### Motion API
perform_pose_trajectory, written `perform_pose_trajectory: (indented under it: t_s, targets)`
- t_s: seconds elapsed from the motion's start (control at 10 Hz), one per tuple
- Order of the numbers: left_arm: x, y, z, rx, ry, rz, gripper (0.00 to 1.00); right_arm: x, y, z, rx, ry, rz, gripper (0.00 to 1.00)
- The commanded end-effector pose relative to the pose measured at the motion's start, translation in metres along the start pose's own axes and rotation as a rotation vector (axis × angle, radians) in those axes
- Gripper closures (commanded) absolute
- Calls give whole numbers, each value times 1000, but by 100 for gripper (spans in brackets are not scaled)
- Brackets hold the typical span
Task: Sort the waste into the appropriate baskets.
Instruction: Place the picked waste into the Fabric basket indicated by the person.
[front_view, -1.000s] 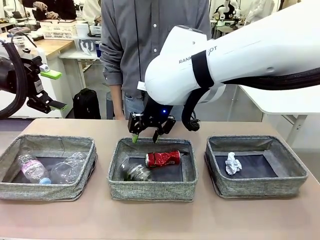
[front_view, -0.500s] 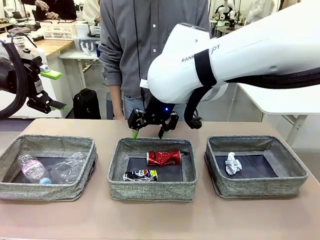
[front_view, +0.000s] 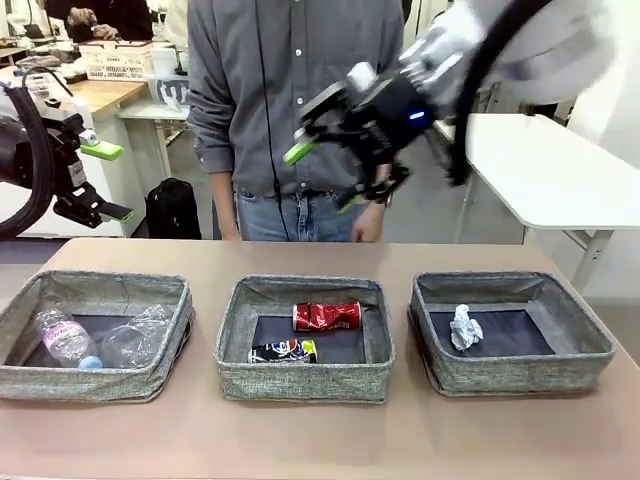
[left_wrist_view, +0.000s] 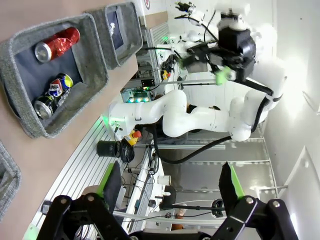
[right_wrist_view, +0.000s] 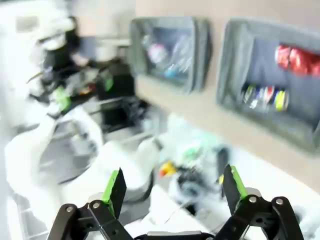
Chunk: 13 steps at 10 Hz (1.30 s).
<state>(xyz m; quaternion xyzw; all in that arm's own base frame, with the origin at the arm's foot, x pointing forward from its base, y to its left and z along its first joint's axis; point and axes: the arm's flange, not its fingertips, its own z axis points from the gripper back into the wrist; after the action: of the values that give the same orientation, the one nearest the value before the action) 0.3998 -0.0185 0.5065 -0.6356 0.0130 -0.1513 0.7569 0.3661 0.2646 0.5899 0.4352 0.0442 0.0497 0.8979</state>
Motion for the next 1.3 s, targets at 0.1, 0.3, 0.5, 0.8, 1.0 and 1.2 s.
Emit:
perform_pose_trajectory:
  t_s: [0.1, 0.3, 0.5, 0.8, 1.0, 1.2]
  targets:
    - [-1, -2, 0, 5, 4, 3, 0, -49, -101, 50, 157, -80, -265, 0]
    - [-1, -2, 0, 5, 4, 3, 0, -50, -140, 44, 147, -152, -250, 0]
    - [-1, -2, 0, 5, 4, 3, 0, -55, -138, 59, 133, -104, -274, 0]
    - [-1, -2, 0, 5, 4, 3, 0, -55, -138, 59, 133, -104, -274, 0]
    - [-1, -2, 0, 5, 4, 3, 0, -55, -138, 59, 133, -104, -274, 0]
    - [-1, -2, 0, 5, 4, 3, 0, -55, -138, 59, 133, -104, -274, 0]
